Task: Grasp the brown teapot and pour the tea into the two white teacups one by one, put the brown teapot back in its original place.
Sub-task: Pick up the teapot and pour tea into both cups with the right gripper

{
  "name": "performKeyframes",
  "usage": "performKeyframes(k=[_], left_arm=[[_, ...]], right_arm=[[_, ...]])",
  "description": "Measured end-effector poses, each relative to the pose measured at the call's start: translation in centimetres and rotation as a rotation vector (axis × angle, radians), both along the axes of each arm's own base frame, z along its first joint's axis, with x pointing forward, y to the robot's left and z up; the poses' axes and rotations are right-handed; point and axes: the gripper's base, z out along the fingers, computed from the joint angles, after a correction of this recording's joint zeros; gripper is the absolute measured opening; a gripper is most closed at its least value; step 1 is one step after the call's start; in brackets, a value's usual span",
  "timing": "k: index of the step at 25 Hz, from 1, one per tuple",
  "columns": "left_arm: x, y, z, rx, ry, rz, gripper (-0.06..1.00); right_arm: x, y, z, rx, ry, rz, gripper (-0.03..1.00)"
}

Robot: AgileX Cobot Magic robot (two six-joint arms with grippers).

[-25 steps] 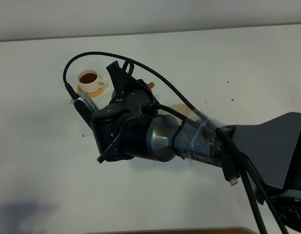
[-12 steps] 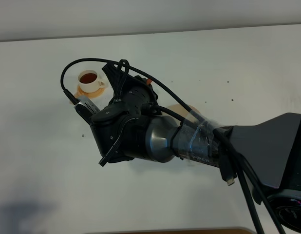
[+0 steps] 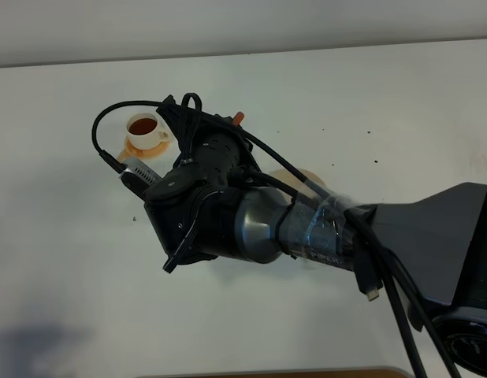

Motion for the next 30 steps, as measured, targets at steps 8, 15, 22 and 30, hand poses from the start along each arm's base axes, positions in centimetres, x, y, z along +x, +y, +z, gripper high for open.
performKeyframes(k=[8,15,22,30], left_arm=[[0.0,0.0,0.0,0.0,0.0,0.0,0.28],[0.0,0.0,0.0,0.0,0.0,0.0,0.28],[0.0,0.0,0.0,0.0,0.0,0.0,0.28],[0.0,0.0,0.0,0.0,0.0,0.0,0.28]], right_arm=[[-0.33,0.26,0.13,-0.018,-0.019,0.031,0.13],[-0.28,0.44,0.33,-0.029,-0.047,0.058,0.13],[-0.5,0.63,0.43,-0.065,-0.066,0.093,0.13],[-0.48,0.66,0.49,-0.101,-0.079,0.115,0.13]])
